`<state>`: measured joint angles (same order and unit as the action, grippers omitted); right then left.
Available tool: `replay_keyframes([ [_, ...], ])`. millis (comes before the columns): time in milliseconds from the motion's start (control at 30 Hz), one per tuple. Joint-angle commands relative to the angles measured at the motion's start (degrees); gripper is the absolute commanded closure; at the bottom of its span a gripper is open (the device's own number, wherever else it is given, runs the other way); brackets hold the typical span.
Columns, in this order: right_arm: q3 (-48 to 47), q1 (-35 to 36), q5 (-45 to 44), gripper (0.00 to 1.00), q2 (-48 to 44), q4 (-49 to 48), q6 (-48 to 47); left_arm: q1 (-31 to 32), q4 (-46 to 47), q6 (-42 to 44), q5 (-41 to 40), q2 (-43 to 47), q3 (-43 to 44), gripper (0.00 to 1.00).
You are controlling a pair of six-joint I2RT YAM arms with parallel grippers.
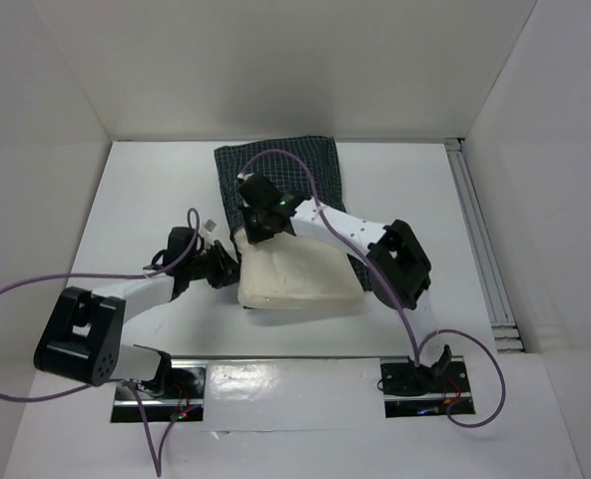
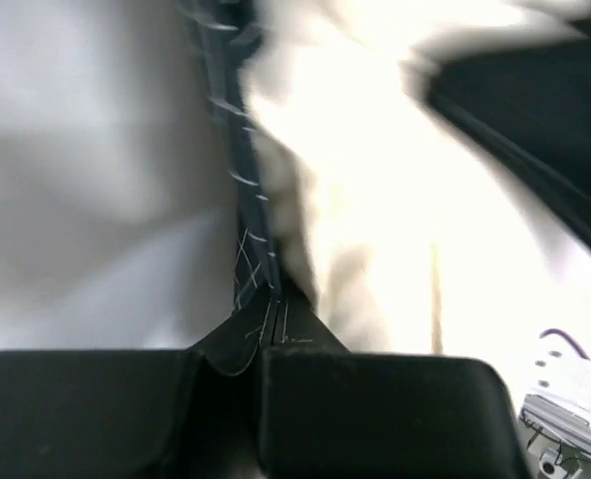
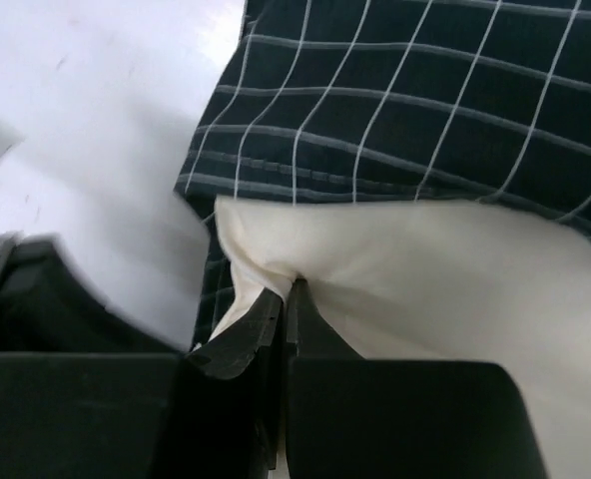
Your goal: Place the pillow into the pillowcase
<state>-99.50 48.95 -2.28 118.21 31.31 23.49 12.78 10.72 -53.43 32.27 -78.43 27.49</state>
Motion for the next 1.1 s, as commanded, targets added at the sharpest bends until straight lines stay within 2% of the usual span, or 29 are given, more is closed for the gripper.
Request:
replay_keyframes([
  [0,-14.4,-2.4,-8.3,1.0,4.9,-0.3,-3.0,0.3,3.6,-2.1,8.2,5.4,-0.3,1.0],
  [67,-24.3,-4.3,-10.8,1.0,10.4,2.0,-4.0,0.3,2.4,-2.1,9.9,8.7,-0.3,1.0],
  [100,-24.3,-5.1,-10.8,1.0,12.5,3.1,-4.6,0.3,1.7,-2.1,9.9,9.8,-0.3,1.0],
  [133,-32.0,-5.9,-10.8,1.0,14.4,4.2,-4.6,0.3,1.1,-1.6,10.6,10.8,-0.3,1.0],
  [167,-35.5,-7.5,-10.8,1.0,17.8,4.9,-4.6,0.3,0.3,-0.9,11.3,12.8,-0.3,1.0],
  [233,-39.0,-9.8,-10.3,1.0,18.9,3.5,-4.6,0.3,-2.4,-0.3,12.1,14.5,-0.9,1.0],
  [300,-38.3,-11.2,-8.6,1.0,18.3,-0.5,-3.4,0.3,-4.8,1.4,12.8,16.0,-0.9,1.0],
  [433,-30.9,-12.4,-5.5,1.0,13.6,-8.0,-2.2,-0.8,-8.9,2.5,14.2,19.8,-3.0,1.0],
  [567,-33.9,-11.2,-4.9,1.0,16.9,-4.2,-2.2,-2.9,-15.4,4.9,15.0,24.4,-3.8,1.0],
  [667,-26.8,-9.6,-1.4,1.0,14.9,-5.3,-2.2,-5.5,-24.3,7.7,12.3,26.5,-0.5,1.0],
  [700,-24.8,-9.0,-0.6,1.0,12.2,-5.8,-2.2,-7.0,-27.5,8.7,8.9,27.0,0.9,0.99],
  [733,-22.7,-9.0,-0.6,0.79,10.4,-5.8,-2.2,-7.6,-30.8,11.0,6.9,27.6,2.6,0.92],
  [767,-17.5,-8.4,-0.1,0.62,8.3,-5.8,-2.2,-7.6,-36.5,11.8,4.8,27.6,5.9,0.68],
  [833,-10.0,-8.4,-0.1,0.38,-1.3,-8.3,-1.0,-8.9,-42.0,13.3,-2.3,28.2,9.6,0.25],
  [867,-5.3,-8.4,-0.1,0.22,-5.2,-9.8,-1.0,-8.9,-44.1,13.8,-4.4,28.9,11.2,0.13],
  [900,4.6,-8.4,-0.9,0.16,-9.4,-11.5,-0.5,-9.4,-48.0,13.8,-6.7,29.6,14.5,0.04],
  [933,9.1,-9.8,-1.6,0.11,-17.1,-13.8,0.2,-9.4,-49.2,13.8,-10.4,29.7,15.9,0.0],
  [1000,20.4,-11.8,-2.3,0.08,-23.3,-13.8,1.0,-10.1,-51.0,14.3,-12.7,30.3,20.0,0.01],
  [1033,23.7,-15.0,-3.6,0.08,-28.3,-14.3,1.6,-10.1,-51.0,14.8,-14.2,30.3,21.2,0.1],
  [1067,26.7,-16.9,-3.6,0.08,-30.1,-14.3,1.7,-9.4,-50.5,15.4,-14.2,30.3,22.3,0.13],
])
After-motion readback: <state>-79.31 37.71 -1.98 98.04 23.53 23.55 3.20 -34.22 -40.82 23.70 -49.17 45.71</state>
